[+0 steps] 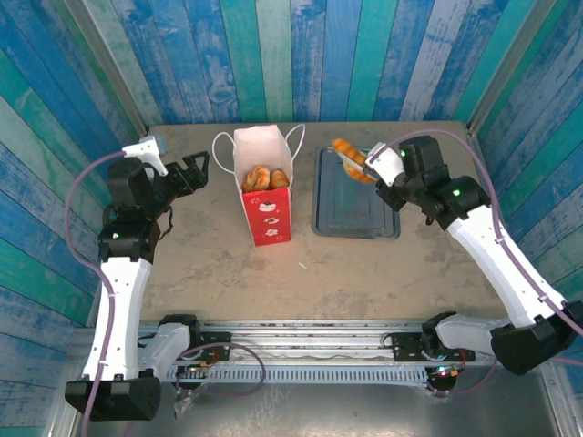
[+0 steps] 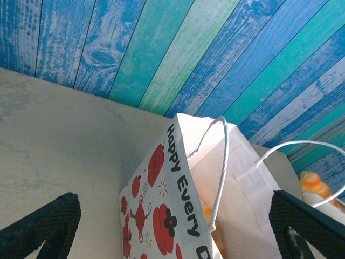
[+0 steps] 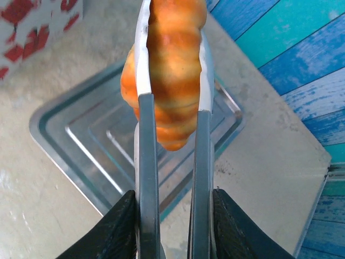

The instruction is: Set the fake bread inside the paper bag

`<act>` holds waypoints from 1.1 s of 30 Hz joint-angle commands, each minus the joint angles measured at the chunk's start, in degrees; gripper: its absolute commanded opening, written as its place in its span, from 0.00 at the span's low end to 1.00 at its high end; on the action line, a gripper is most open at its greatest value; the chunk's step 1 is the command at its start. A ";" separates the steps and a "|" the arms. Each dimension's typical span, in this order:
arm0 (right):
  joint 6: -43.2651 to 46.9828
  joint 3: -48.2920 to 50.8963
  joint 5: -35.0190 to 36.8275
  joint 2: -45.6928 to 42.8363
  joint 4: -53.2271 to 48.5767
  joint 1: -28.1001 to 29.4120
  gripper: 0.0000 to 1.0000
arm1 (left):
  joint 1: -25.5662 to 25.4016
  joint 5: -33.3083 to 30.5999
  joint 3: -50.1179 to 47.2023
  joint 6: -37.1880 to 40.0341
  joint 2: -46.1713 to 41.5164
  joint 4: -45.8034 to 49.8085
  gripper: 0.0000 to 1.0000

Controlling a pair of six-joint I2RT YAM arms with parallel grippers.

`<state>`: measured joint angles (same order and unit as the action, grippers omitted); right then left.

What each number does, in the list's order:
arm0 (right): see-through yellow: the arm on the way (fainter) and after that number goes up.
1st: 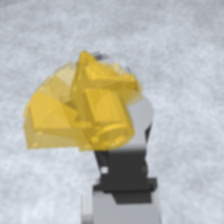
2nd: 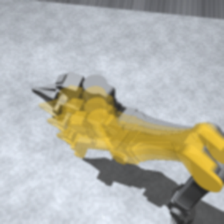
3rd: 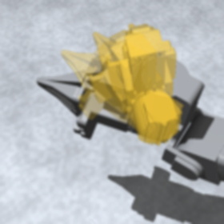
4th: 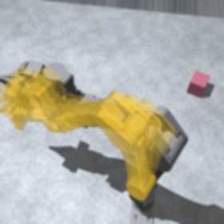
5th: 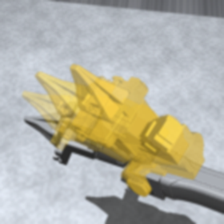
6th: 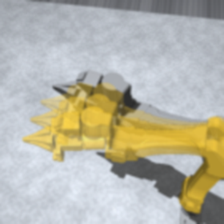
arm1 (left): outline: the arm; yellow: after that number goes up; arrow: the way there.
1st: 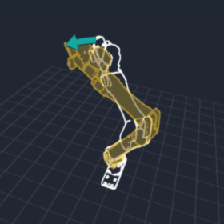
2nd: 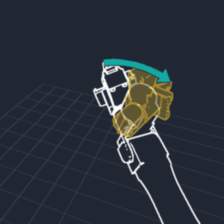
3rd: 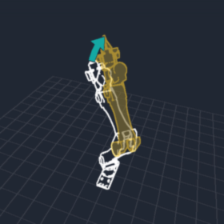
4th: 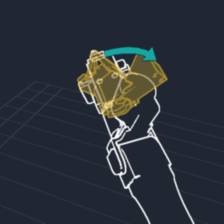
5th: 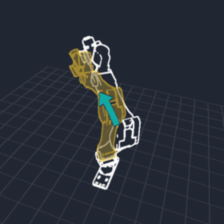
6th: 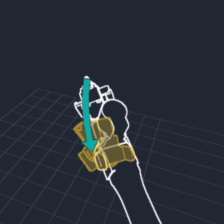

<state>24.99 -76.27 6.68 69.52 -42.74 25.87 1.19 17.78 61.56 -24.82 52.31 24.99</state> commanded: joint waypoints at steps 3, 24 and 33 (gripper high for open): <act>-10.90 -1.24 -6.62 -4.13 9.46 0.49 0.26 | 0.30 6.61 2.32 -2.83 0.87 -0.95 0.94; -14.85 -20.84 -2.77 9.10 23.55 25.26 0.25 | 0.30 15.59 -3.01 -8.43 7.18 -10.93 0.80; -20.88 -18.72 3.00 14.58 25.02 27.13 0.25 | 0.29 17.09 -5.56 -8.85 8.77 -14.01 0.62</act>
<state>6.87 -95.68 5.10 84.09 -20.88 52.75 1.19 33.26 56.62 -33.76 60.03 13.65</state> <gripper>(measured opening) 0.332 0.637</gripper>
